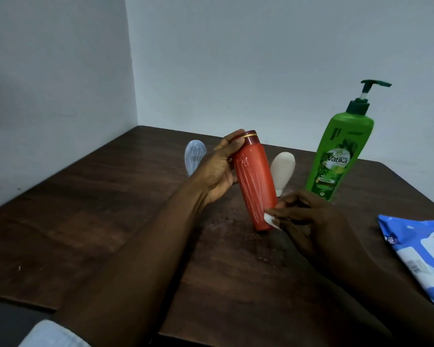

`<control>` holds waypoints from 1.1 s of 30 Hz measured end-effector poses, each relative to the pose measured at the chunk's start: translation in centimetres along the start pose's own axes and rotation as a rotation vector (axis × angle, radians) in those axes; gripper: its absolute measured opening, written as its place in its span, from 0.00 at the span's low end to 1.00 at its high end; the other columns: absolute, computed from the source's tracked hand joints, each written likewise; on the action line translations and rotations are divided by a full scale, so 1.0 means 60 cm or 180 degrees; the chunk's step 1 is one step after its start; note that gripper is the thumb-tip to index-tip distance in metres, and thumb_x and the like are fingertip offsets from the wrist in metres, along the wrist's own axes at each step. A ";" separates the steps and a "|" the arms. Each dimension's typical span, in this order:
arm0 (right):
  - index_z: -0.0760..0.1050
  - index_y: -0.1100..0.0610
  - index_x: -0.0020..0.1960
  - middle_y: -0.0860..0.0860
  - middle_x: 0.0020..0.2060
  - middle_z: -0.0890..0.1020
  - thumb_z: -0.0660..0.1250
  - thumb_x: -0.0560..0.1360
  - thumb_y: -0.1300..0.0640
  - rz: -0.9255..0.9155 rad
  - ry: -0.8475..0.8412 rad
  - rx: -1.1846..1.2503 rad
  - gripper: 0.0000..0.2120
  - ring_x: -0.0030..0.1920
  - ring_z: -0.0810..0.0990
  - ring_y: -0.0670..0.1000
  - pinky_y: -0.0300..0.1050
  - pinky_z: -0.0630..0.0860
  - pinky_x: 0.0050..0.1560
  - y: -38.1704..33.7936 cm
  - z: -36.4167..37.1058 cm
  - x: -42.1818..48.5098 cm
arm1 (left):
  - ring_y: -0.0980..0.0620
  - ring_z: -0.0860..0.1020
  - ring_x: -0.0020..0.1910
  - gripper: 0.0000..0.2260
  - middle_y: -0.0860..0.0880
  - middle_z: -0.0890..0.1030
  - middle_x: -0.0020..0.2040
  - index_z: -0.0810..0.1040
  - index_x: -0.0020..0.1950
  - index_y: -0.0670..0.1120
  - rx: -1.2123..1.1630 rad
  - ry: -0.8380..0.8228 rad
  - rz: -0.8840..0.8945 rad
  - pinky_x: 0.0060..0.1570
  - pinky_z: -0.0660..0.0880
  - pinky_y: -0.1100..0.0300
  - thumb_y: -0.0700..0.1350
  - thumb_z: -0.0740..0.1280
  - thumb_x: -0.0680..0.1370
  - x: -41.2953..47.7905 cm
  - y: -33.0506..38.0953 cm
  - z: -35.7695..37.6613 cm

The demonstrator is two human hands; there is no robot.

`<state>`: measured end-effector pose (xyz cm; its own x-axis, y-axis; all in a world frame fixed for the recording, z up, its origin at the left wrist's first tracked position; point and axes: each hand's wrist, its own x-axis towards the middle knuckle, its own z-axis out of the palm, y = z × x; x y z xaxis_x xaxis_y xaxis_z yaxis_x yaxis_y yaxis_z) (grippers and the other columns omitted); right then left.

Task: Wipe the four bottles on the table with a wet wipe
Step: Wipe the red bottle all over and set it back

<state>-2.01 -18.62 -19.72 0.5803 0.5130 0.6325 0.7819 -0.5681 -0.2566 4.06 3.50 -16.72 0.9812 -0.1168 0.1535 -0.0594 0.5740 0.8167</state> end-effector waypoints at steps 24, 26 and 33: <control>0.86 0.56 0.54 0.52 0.43 0.83 0.75 0.75 0.59 -0.0212 0.0624 0.0058 0.08 0.42 0.82 0.48 0.42 0.80 0.45 0.012 0.000 0.141 | 0.50 0.81 0.58 0.13 0.49 0.84 0.58 0.81 0.64 0.52 0.0714 0.0257 0.0153 0.50 0.82 0.49 0.46 0.69 0.80 -0.003 0.000 -0.002; 0.86 0.56 0.54 0.51 0.43 0.83 0.75 0.75 0.59 -0.0264 0.0511 0.0025 0.08 0.42 0.81 0.46 0.39 0.77 0.44 0.010 0.003 0.113 | 0.50 0.81 0.57 0.14 0.49 0.83 0.58 0.81 0.64 0.52 0.0747 0.0299 0.0151 0.48 0.82 0.49 0.47 0.69 0.79 -0.003 -0.001 -0.002; 0.86 0.56 0.54 0.50 0.47 0.84 0.73 0.73 0.57 -0.0345 0.0188 0.0066 0.11 0.45 0.82 0.45 0.36 0.78 0.49 -0.003 0.010 0.010 | 0.51 0.81 0.55 0.14 0.50 0.83 0.57 0.81 0.65 0.53 0.0876 0.0381 0.0124 0.45 0.83 0.51 0.48 0.70 0.79 -0.006 0.003 0.000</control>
<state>-1.66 -17.86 -19.75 0.4782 0.5316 0.6991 0.8443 -0.4976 -0.1992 3.67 3.63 -16.62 0.9909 0.0069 0.1344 -0.1290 0.3330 0.9341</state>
